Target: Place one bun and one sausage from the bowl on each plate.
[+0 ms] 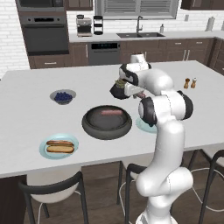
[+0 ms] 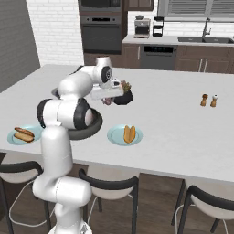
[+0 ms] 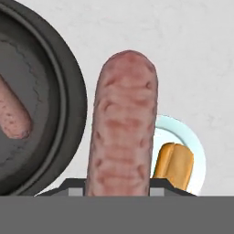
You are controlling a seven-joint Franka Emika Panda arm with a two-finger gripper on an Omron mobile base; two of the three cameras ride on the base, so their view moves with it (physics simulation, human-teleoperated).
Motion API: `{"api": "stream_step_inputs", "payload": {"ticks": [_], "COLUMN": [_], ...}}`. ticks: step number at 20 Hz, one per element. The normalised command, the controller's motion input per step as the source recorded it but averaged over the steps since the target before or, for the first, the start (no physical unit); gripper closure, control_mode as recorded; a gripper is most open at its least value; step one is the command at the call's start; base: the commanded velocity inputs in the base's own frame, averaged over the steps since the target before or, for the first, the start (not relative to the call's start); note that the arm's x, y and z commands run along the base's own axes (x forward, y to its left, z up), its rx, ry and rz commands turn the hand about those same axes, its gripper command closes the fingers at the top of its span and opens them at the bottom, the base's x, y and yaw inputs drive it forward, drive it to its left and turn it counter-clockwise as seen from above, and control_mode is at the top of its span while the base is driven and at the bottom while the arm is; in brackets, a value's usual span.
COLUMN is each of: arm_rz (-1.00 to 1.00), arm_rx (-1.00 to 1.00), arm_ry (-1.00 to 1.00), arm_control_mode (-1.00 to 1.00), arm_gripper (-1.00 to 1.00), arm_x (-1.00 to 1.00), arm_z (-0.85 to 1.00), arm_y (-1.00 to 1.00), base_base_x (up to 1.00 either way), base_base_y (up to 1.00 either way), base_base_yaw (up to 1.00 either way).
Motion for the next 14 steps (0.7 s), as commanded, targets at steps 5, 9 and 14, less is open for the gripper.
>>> {"api": "stream_step_inputs", "payload": {"ticks": [5, 9, 14], "arm_rz": [-0.12, 0.02, 0.07], "arm_rx": [0.01, 0.13, 0.02], "arm_ry": [0.13, -0.1, -0.12], "arm_control_mode": [-1.0, -1.0, -1.0], "arm_gripper": [1.0, 1.0, 1.0], "arm_x": [-0.44, -0.99, -0.84], "arm_z": [-0.59, -0.21, -0.01], "arm_y": [-0.84, -0.3, 0.04], "base_base_x": [0.0, 0.0, 0.0], "base_base_y": [0.0, 0.0, 0.0], "base_base_yaw": [0.0, 0.0, 0.0]}}
